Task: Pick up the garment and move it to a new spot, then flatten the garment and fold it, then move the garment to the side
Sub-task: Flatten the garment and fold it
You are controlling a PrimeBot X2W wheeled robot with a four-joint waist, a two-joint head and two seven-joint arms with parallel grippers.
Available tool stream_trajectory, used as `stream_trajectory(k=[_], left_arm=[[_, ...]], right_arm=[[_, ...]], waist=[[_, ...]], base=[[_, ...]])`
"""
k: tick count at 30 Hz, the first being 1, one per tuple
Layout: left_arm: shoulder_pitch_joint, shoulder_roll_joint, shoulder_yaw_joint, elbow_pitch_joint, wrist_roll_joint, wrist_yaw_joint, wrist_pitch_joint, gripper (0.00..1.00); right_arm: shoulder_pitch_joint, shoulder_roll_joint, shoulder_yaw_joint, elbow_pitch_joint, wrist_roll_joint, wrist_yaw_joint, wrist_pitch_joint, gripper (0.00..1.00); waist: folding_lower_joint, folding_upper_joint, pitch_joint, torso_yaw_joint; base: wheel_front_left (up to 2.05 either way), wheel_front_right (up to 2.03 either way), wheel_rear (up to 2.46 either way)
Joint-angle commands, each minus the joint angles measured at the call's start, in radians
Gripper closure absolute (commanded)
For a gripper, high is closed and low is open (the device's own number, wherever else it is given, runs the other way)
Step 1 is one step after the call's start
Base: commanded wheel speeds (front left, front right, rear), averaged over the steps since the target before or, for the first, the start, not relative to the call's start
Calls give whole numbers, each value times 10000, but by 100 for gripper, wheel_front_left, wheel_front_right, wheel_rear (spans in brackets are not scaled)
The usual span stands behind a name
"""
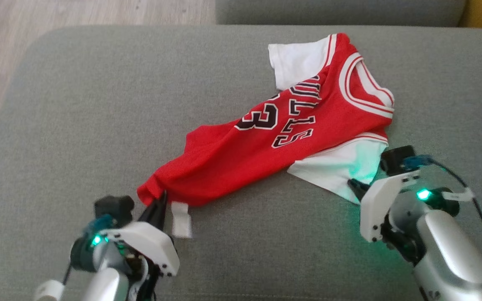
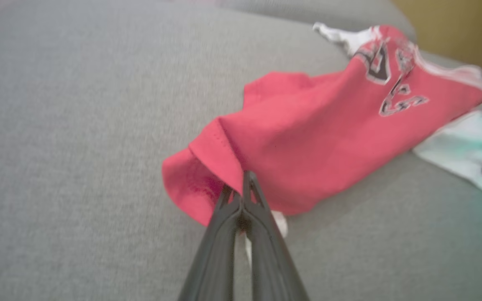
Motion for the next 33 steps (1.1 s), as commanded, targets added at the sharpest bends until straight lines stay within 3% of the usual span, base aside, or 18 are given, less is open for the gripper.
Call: stream_trajectory(k=[1, 9, 22, 27, 33], left_arm=[[-371, 47, 444, -756, -280, -70, -88, 100], [-35, -1, 888, -3351, -1495, -64, 367, 100], [-23, 214, 1112, -6899, -2433, -10, 1565, 100], [-1031, 559, 1206, -8114, -2730, -94, 2434, 100], [-3281, 997, 1385, -8390, -2963, -149, 3541, 100]], right_arm=[[-39, 30, -129, -563, 408, 77, -275, 100], [620, -200, -1339, -2981, 1826, 77, -387, 100], [1429, 10, -3806, -8088, 3148, 77, 786, 100], [605, -35, -4630, -9792, 3432, 77, 1739, 100], [-1593, -533, -5309, -10035, 3541, 77, 2775, 100]], waist=[[0, 0, -225, -76], [0, 0, -909, -468], [0, 0, -1616, -1063], [0, 0, -1632, -1174], [0, 0, -1174, -1206]], base=[[0, 0, 0], [0, 0, 0], [0, 0, 0], [0, 0, 0], [0, 0, 0]])
